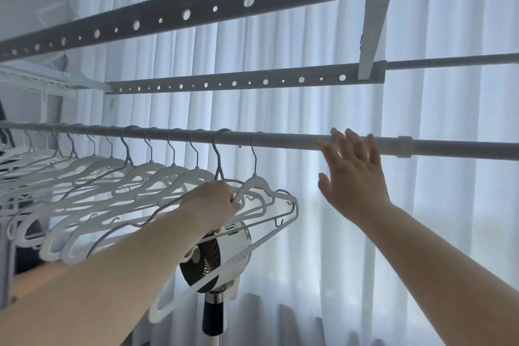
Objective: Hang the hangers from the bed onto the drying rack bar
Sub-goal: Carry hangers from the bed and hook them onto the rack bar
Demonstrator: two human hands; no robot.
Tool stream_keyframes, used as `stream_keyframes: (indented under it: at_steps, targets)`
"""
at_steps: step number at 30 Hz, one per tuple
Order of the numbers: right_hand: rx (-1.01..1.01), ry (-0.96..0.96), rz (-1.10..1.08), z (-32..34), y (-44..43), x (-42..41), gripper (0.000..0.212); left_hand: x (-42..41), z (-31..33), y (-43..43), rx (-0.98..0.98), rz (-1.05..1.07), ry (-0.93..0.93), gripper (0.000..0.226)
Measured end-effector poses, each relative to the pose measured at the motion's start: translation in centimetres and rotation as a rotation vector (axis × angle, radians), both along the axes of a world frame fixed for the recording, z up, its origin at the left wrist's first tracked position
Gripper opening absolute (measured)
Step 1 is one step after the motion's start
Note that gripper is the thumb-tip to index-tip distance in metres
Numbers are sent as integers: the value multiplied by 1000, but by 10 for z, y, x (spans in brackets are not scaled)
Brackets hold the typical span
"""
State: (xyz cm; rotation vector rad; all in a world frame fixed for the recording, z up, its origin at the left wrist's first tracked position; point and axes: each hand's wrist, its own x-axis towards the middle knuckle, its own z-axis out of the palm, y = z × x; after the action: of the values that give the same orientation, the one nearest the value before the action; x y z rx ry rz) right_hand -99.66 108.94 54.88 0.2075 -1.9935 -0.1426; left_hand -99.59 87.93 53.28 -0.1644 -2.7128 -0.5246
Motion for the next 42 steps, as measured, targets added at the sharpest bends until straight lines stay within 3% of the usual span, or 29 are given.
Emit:
stream_keyframes:
  at_steps: [4,14,21,25,29,34,37,42]
  targets:
    - [-52,53,68,-3,-12,0,52,14,-1,-11,-20,39,27,39]
    - [-38,56,322,5,-104,42,29,101,-1,-93,77,128,279,25]
    - [-44,-252,655,-10,-231,130,30,230,-35,-202,103,334,278,19]
    - [-26,-462,784,-42,-322,189,27,330,-71,-277,209,519,196,22]
    - [188,-669,870,-92,-417,258,27,444,-122,-348,360,767,131,30]
    - [454,-690,1072,-152,-521,347,27,585,-190,-408,481,1112,68,32]
    - [514,-775,1207,-186,-573,396,36,657,-231,-423,528,1306,-5,32]
    - [600,-968,1324,-241,-650,471,26,752,-285,-440,634,1562,-67,20]
